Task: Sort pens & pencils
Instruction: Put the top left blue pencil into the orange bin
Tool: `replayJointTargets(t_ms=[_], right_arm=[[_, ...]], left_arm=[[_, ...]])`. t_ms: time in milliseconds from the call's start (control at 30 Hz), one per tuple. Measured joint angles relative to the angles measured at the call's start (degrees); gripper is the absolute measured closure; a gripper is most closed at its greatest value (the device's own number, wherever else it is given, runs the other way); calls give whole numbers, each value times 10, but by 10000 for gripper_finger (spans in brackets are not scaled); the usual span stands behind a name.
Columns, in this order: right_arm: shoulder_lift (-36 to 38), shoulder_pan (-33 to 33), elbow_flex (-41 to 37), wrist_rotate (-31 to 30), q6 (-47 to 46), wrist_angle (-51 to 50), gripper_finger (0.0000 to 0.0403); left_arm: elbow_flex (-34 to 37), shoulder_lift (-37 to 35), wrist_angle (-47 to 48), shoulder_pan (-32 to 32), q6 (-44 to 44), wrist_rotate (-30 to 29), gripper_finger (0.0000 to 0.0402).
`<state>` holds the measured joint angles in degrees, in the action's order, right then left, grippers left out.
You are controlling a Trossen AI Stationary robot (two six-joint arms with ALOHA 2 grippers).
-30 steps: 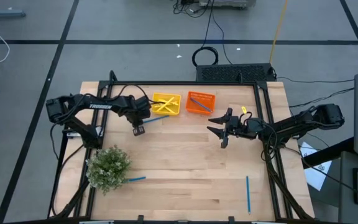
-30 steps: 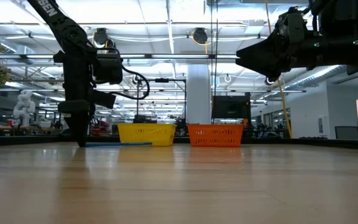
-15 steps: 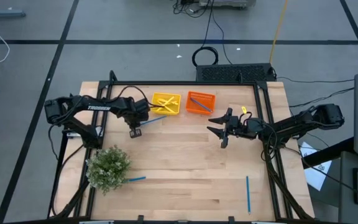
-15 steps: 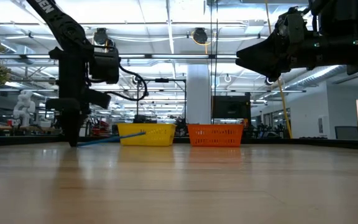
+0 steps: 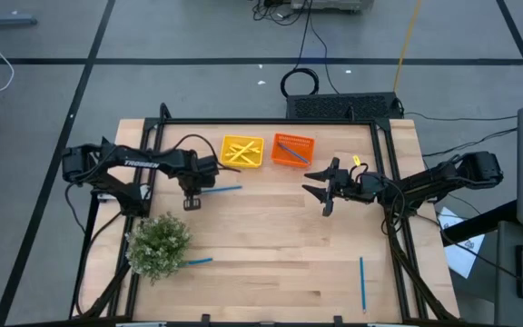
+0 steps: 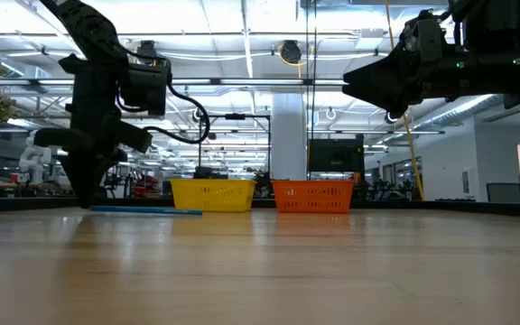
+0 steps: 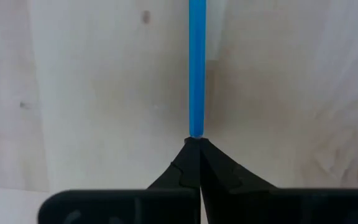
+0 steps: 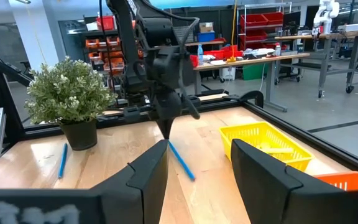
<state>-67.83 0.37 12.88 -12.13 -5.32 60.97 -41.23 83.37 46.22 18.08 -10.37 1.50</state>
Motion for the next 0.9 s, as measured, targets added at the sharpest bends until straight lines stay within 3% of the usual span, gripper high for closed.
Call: replayJointTargets(t_ms=[433,900], right_arm=[[0,0,0,0,0,0,238],[0,0,0,0,-2,-2,238]], left_arm=[[-5,-1,0,-57,4,0,401],[-96,-15,4,-82,0,1,401]])
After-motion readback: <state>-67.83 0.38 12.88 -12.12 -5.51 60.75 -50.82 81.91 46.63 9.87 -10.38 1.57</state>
